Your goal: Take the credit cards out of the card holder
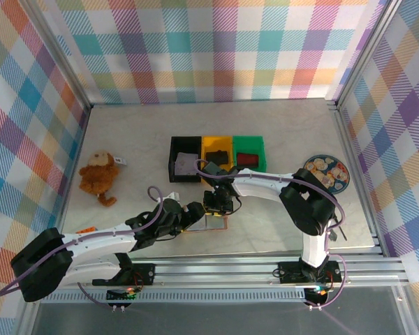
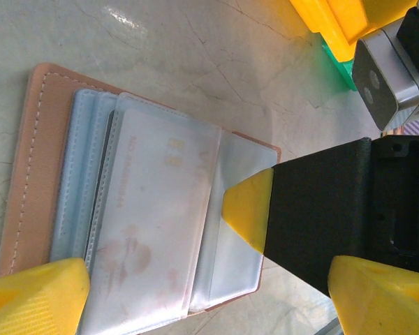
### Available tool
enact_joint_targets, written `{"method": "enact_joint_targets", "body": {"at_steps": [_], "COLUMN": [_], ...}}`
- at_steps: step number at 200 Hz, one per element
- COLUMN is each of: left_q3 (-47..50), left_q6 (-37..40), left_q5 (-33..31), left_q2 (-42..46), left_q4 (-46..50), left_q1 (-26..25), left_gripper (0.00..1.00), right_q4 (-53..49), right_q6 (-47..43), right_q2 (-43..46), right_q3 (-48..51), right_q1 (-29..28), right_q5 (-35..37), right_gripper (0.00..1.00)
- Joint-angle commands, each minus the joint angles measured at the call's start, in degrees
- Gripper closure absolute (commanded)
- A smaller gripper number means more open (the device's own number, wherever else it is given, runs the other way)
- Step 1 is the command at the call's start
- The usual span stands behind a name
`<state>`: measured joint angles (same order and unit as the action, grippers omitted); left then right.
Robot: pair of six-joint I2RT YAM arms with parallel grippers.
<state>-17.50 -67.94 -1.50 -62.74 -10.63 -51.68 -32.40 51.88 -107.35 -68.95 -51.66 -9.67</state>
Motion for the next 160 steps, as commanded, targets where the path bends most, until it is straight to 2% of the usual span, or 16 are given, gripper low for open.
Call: {"method": "enact_joint_targets", "body": {"at_steps": [1,160], "left_q3": [-1.7,-3.0], "left_q6": [1.2,1.6], "left_q5": [0.7,2.9], "left_q2": [-1.9,-5.5], "left_q4": [-0.1,-8.3], "left_q1": [-0.8,-1.6], "left_gripper": [0.11,0.11], "right_q4": [1.1,3.8], "right_q6": [1.1,1.7], "right_q2": [-1.0,-1.8], "right_q3": [0.5,1.1], "right_q1": [-0.2,-0.5], "right_q5": [-1.7,-3.6], "right_gripper": [0.73,0.74]}}
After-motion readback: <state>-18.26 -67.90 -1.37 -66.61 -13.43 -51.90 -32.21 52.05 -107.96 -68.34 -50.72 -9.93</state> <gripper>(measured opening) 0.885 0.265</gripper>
